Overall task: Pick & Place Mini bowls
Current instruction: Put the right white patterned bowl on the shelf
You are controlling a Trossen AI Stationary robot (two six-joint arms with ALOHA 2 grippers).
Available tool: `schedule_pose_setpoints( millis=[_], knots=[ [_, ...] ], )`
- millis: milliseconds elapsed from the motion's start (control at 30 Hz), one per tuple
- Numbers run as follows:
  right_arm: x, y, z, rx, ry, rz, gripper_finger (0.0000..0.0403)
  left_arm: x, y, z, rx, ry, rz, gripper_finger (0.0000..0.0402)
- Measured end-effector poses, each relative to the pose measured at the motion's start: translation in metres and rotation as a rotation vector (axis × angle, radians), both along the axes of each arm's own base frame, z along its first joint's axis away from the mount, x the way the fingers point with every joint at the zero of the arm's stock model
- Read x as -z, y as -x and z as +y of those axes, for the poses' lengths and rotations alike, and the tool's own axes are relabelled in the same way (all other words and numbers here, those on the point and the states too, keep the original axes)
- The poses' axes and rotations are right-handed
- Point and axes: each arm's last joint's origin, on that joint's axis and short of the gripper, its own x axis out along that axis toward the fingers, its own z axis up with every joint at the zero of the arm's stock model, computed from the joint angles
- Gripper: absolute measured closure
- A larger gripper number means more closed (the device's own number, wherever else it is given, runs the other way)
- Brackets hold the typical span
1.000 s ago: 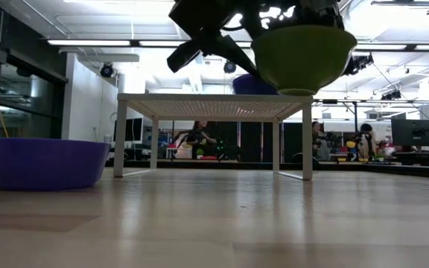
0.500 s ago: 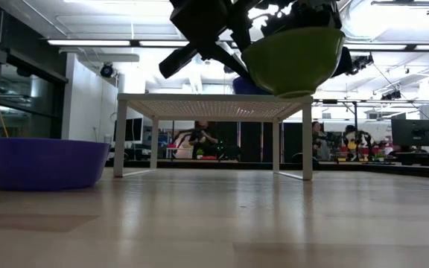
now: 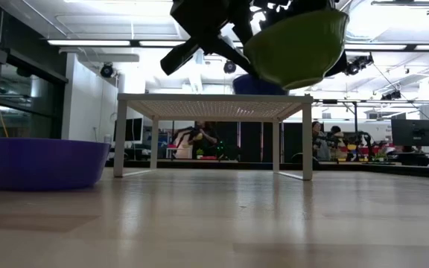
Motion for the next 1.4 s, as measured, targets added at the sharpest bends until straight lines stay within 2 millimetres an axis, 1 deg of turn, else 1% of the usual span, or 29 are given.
schedule_pose_setpoints(
  millis=[100, 167, 267, 400, 433, 500, 700, 800, 900, 967, 1067, 1233, 1400],
  knots=[
    [-0.003, 0.003, -0.003, 0.007, -0.015, -0.005, 0.0265, 0.0, 0.0, 0.001, -0.012, -0.008, -0.001, 0.0396],
    [-0.009, 0.008, -0.006, 0.02, -0.016, -0.01, 0.0255, 0.001, 0.001, 0.001, -0.015, -0.009, 0.011, 0.0396],
    [-0.02, 0.02, -0.014, 0.052, -0.004, -0.025, 0.0247, 0.002, 0.003, 0.002, -0.048, 0.004, 0.022, 0.0396],
    [-0.043, 0.045, -0.022, 0.105, 0.031, -0.082, 0.0246, 0.005, 0.008, 0.005, -0.131, -0.007, 0.044, 0.0396],
    [-0.05, 0.052, -0.023, 0.125, 0.049, -0.097, 0.0247, 0.003, 0.01, 0.006, -0.16, -0.003, 0.05, 0.0396],
    [-0.062, 0.067, -0.024, 0.162, 0.1, -0.127, 0.025, -0.006, 0.015, 0.008, -0.225, 0.031, 0.067, 0.0396],
    [-0.091, 0.107, -0.022, 0.293, 0.238, -0.22, 0.0253, -0.051, 0.024, 0.01, -0.443, 0.182, 0.025, 0.0396],
    [-0.098, 0.124, -0.02, 0.342, 0.289, -0.234, 0.0253, -0.073, 0.028, 0.012, -0.525, 0.243, -0.021, 0.0396],
    [-0.101, 0.136, -0.018, 0.376, 0.323, -0.216, 0.0254, -0.088, 0.037, 0.015, -0.619, 0.29, -0.022, 0.0396],
    [-0.101, 0.142, -0.017, 0.387, 0.338, -0.195, 0.0253, -0.094, 0.042, 0.019, -0.679, 0.311, -0.023, 0.0396],
    [-0.101, 0.146, -0.015, 0.389, 0.364, -0.175, 0.0254, -0.093, 0.047, 0.025, -0.746, 0.314, 0.014, 0.0396],
    [-0.1, 0.145, -0.011, 0.366, 0.374, -0.173, 0.0254, -0.089, 0.057, 0.043, -0.872, 0.304, 0.114, 0.0396],
    [-0.1, 0.144, -0.009, 0.353, 0.403, -0.184, 0.0254, -0.089, 0.057, 0.063, -0.952, 0.282, 0.111, 0.0396]
  ],
)
